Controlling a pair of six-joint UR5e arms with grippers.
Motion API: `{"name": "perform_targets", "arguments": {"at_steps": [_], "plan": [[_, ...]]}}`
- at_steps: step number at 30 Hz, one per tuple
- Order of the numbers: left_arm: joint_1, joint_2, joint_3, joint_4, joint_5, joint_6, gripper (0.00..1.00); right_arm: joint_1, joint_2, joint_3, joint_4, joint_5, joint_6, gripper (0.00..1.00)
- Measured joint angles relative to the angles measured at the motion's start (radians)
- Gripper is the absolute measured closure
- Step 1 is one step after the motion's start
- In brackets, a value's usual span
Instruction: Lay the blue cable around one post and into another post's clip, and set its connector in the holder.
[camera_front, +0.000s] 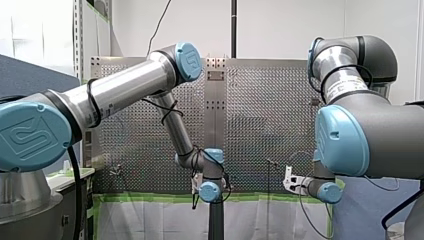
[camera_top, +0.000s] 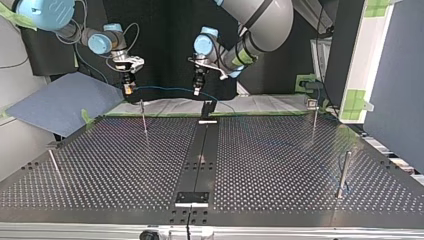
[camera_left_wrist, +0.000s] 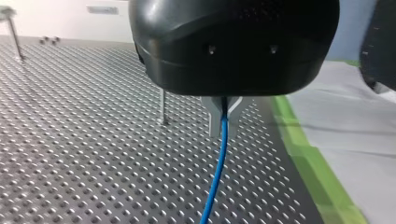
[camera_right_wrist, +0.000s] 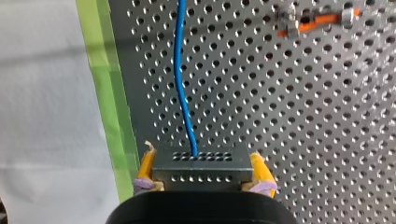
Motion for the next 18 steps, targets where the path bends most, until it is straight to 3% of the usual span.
{"name": "perform_targets", "arguments": {"at_steps": [9, 18], "plan": [[-0.036, -0.008, 0.048, 0.002, -0.007, -0.039, 0.99, -0.021, -0.001, 0.000, 0.007, 0.049, -0.001, 1.00], [-0.062, -0.068, 0.118, -0.045, -0.041, -0.054, 0.99, -0.050, -0.001, 0.000, 0.017, 0.082, -0.001, 1.00]]}}
